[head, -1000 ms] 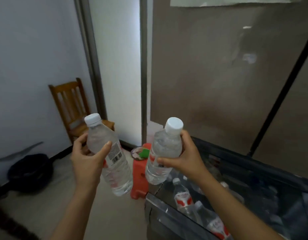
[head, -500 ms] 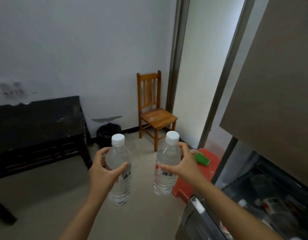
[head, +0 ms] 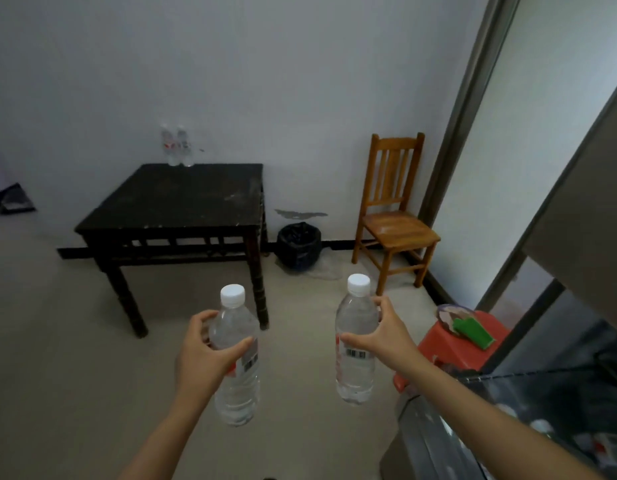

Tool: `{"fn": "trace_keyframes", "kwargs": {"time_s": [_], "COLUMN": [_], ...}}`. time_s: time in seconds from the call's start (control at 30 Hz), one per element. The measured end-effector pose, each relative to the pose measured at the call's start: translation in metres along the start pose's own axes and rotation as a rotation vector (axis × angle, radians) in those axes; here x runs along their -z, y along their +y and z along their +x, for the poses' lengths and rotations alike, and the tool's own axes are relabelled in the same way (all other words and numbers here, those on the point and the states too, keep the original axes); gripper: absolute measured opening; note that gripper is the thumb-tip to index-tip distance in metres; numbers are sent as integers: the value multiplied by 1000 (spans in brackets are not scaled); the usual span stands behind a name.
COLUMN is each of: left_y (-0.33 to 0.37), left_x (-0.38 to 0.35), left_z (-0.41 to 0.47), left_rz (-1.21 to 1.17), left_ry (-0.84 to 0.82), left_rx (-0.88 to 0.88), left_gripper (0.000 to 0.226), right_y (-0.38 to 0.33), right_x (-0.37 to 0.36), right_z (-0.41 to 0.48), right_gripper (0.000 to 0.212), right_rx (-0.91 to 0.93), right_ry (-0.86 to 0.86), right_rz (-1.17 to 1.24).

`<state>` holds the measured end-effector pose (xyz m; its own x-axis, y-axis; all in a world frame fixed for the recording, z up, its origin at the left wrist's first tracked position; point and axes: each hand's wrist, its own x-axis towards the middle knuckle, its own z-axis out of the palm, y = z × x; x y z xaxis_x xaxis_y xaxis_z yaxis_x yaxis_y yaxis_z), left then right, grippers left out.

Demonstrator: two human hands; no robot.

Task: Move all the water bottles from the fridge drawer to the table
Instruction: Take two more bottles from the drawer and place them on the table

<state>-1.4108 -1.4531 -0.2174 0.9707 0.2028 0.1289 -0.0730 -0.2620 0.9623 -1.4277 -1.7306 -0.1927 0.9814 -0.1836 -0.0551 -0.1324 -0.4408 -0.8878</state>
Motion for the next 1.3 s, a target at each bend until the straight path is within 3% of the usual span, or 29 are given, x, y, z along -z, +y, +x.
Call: {"fn": "trace_keyframes", "kwargs": {"time_s": [0.57,0.83,1.1,1.3], "left_y": [-36,-72,-111,-132], "left_x": [154,288,421,482], "left_z": [-43,-73,-76,-66], "left_rz": [108,170,210,217], "left_ry": [392,599,693,734], "left_rx": [178,246,268,280], "left_gripper": [67,66,69,73], "right_y": [-60,-122,-182,-215], "right_x": [-137,-273,-413,-484], "right_z": [5,-26,-65,-79], "right_gripper": [73,80,71,81], "right_rx": [175,250,319,335], "right_ry": [-358,-551,-603,-636], "right_rz": [-142,-155,-119,-124]}}
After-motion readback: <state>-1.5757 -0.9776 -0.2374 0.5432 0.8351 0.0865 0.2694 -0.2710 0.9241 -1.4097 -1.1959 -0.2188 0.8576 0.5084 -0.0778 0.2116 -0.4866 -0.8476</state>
